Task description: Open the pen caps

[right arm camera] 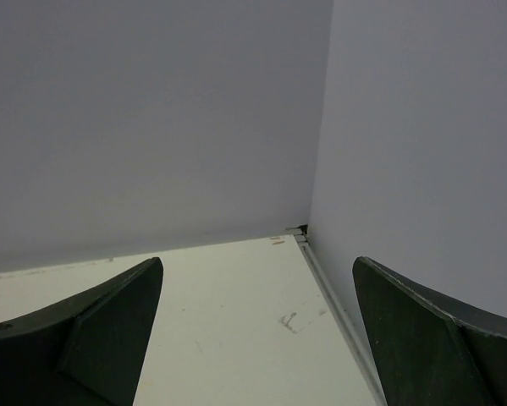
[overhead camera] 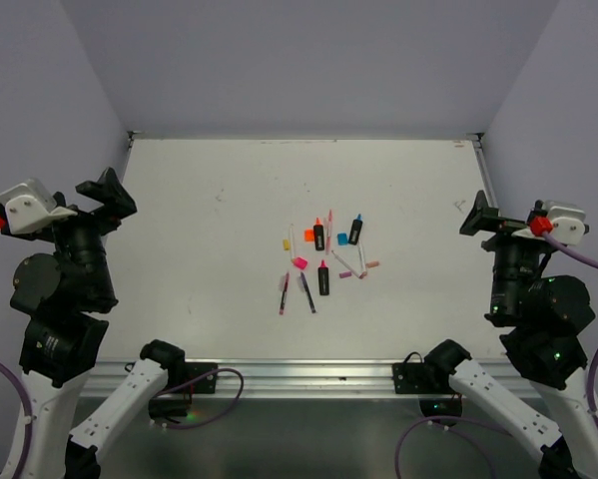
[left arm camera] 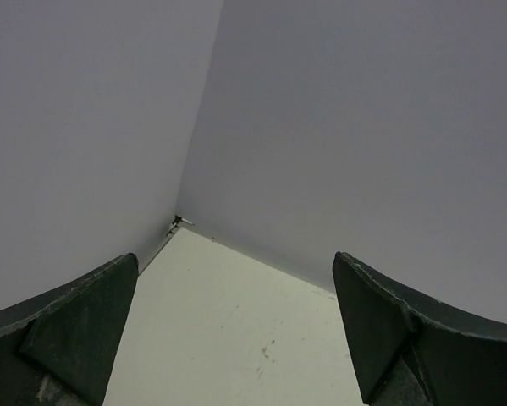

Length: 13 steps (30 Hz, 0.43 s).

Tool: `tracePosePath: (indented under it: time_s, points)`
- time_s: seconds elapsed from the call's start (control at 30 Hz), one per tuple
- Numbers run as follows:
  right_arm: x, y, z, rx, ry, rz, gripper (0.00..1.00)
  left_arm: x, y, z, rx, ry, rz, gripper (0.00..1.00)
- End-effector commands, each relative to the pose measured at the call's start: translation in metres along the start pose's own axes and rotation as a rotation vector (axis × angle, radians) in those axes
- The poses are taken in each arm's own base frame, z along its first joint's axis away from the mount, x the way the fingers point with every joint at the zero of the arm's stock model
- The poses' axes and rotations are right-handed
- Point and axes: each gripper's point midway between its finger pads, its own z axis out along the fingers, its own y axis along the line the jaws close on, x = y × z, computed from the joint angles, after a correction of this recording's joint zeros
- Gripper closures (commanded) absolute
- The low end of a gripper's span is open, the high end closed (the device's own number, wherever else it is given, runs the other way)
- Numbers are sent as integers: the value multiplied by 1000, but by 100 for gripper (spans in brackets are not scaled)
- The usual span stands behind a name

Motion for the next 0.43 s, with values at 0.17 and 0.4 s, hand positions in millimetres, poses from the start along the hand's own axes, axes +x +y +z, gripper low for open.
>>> tracePosePath:
  time_s: [0.17, 0.4]
  points:
    - [-6, 4, 0, -21, -27, 20, 2, -6, 1, 4, -20, -36, -6, 0]
    - [-6, 11, 3, -47, -21, 20, 1, -2, 0, 6, -15, -31, 1, 0]
